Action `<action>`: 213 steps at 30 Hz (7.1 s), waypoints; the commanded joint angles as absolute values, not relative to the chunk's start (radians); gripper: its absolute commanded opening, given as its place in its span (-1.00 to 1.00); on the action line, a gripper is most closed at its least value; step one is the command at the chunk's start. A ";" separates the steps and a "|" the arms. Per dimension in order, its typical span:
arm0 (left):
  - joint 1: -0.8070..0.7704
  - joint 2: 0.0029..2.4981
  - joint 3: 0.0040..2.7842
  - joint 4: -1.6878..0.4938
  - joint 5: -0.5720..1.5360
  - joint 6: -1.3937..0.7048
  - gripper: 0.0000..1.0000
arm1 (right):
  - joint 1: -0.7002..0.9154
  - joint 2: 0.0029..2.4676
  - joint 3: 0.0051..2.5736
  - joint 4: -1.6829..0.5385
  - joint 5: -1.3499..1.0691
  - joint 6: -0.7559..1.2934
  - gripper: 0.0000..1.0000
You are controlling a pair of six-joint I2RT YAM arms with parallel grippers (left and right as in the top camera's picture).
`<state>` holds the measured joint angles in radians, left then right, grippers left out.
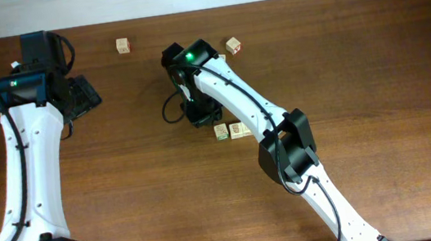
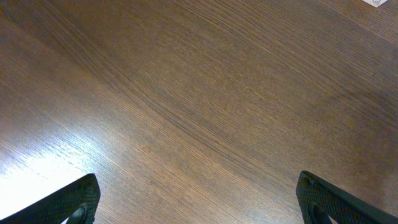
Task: Rotate 5 blocks
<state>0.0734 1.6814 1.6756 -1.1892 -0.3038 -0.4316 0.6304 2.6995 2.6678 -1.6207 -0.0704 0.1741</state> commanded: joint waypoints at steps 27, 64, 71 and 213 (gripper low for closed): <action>0.073 1.683 1.689 -1.191 -0.318 -0.445 0.98 | 0.627 2.676 2.589 -1.554 -0.067 0.196 -0.91; 0.073 1.683 1.689 -1.191 -0.318 -0.445 0.99 | 0.577 2.676 2.589 -1.608 -0.015 0.298 -0.91; 0.073 1.683 1.689 -1.191 -0.318 -0.445 0.98 | 0.562 2.676 2.589 -1.618 -0.014 0.318 -0.91; 0.070 1.683 1.689 -1.191 -0.318 -0.445 0.98 | 0.485 2.701 2.889 -1.301 0.008 0.245 0.16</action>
<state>0.0734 1.6814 1.6756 -1.1892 -0.3042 -0.4316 0.4877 2.6976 2.9234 -1.3540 0.0284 0.2192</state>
